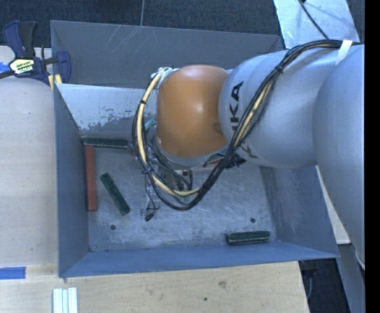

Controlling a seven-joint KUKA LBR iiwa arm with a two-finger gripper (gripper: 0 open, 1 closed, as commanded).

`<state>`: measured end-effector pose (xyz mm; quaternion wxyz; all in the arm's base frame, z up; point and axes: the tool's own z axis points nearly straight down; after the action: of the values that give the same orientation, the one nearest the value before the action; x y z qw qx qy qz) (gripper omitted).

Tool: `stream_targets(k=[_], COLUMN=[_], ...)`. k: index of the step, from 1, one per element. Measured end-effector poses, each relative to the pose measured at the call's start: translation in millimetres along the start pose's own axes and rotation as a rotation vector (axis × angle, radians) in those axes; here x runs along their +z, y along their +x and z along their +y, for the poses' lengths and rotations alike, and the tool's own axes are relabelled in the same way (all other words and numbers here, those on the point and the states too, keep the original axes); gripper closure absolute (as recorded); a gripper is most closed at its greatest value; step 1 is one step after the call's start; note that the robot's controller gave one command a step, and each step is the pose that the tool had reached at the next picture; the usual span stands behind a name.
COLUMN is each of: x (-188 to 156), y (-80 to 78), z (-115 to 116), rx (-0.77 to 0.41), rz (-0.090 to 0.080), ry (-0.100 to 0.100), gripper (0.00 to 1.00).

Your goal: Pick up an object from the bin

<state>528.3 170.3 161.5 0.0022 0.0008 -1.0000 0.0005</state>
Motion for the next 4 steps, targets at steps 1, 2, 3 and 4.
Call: stream_targets(k=[1,2,3,4], x=[58.7,91.8,85.2,23.1], y=[-55.4,-97.3,-99.1,-99.3], z=[-83.6,-120.1,-117.3,-116.8], rx=[0.043,0.020,0.018,-0.085], rz=[-0.007,-0.012,-0.019,-0.015], ry=[0.003,-0.001,-0.003,-0.001], gripper=[0.00,0.00,1.00,1.00])
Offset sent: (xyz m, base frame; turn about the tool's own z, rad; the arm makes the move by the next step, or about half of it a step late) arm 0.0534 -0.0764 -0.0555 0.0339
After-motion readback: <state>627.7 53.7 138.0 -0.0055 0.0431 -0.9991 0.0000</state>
